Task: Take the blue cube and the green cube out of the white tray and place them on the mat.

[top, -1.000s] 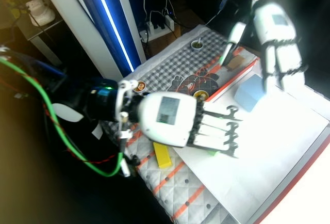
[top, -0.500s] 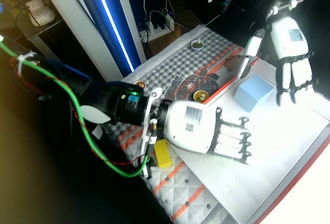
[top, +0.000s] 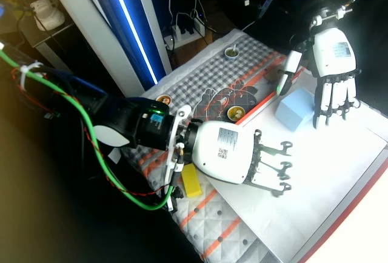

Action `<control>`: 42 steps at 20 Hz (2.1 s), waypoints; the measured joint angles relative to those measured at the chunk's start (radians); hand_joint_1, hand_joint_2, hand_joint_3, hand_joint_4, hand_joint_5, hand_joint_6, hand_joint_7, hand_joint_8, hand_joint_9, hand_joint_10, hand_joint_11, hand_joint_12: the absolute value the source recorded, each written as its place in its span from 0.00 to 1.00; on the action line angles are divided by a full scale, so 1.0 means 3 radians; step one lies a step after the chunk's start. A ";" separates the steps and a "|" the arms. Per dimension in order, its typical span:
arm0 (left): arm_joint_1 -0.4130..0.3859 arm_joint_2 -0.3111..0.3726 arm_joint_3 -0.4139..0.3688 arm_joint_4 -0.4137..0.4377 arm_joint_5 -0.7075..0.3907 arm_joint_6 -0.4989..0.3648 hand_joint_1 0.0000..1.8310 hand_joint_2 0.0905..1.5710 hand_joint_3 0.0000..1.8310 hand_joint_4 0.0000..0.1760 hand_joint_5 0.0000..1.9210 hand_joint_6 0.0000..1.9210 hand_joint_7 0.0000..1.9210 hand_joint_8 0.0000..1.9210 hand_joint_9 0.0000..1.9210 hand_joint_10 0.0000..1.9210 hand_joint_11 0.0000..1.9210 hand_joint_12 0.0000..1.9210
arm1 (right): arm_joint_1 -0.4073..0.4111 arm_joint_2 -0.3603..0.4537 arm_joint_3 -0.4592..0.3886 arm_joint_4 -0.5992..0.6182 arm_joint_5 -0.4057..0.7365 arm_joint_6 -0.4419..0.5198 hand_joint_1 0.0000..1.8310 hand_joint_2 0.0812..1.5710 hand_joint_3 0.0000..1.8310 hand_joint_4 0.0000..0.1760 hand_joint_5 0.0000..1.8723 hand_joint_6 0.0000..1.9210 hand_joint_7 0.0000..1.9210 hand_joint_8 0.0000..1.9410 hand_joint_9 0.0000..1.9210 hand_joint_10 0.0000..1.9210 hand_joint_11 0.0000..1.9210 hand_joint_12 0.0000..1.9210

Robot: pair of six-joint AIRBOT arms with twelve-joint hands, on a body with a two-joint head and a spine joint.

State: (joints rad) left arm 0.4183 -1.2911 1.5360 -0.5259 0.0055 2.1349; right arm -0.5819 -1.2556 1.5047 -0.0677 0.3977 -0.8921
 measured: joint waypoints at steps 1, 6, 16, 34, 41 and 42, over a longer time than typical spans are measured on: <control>0.0001 -0.0011 0.0013 -0.0067 -0.0027 0.0001 0.69 0.68 0.00 0.56 0.32 0.01 0.49 0.42 0.39 0.01 0.14 0.11 | 0.0011 0.0000 0.0000 0.0000 0.0008 0.0001 0.71 0.64 0.00 0.00 0.37 0.01 0.61 0.31 0.53 0.52 0.41 0.83; 0.0005 0.0014 -0.0052 -0.0304 -0.0276 -0.0053 0.68 0.73 0.00 0.00 0.43 0.49 0.48 0.70 0.48 0.01 0.01 0.62 | 0.0086 -0.0014 -0.0001 -0.0011 0.0032 0.0028 0.75 0.70 0.00 0.00 0.42 0.45 0.54 0.47 0.48 0.53 0.28 0.62; 0.0169 0.1127 -0.1366 0.1530 -0.1067 -0.1771 0.68 0.71 0.00 0.00 0.50 0.38 0.49 0.68 0.29 0.63 0.00 0.85 | -0.0093 0.0866 -0.0907 -0.0299 0.1156 0.0295 0.68 0.72 0.00 0.00 0.41 0.59 0.55 0.52 0.61 0.37 0.51 0.69; 0.0891 0.1317 -0.1845 0.2041 -0.1307 -0.2425 0.48 0.54 0.00 0.47 0.30 0.00 0.29 0.00 0.25 0.11 0.00 0.60 | -0.1212 0.1237 -0.1392 -0.0566 0.1619 0.0829 0.33 0.69 0.00 0.01 0.21 0.00 0.25 0.00 0.25 0.00 0.03 0.52; 0.1123 0.1274 -0.1807 0.1563 -0.1497 -0.2345 0.39 0.57 0.00 0.79 0.19 0.00 0.19 0.00 0.21 0.00 0.00 0.42 | -0.1319 0.1239 -0.1392 -0.0548 0.1676 0.0978 0.34 0.65 0.00 0.33 0.00 0.00 0.00 0.00 0.00 0.00 0.00 0.00; 0.1142 0.1298 -0.1831 0.1518 -0.1550 -0.2344 0.39 0.57 0.00 0.79 0.19 0.00 0.19 0.00 0.21 0.00 0.00 0.42 | -0.1321 0.1240 -0.1392 -0.0566 0.1662 0.0989 0.34 0.65 0.00 0.33 0.00 0.00 0.00 0.00 0.00 0.00 0.00 0.00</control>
State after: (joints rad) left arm 0.7609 -0.9016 0.9867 -0.0704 -0.4595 1.4319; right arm -0.9783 -0.8837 1.0870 -0.2375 0.8963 -0.5953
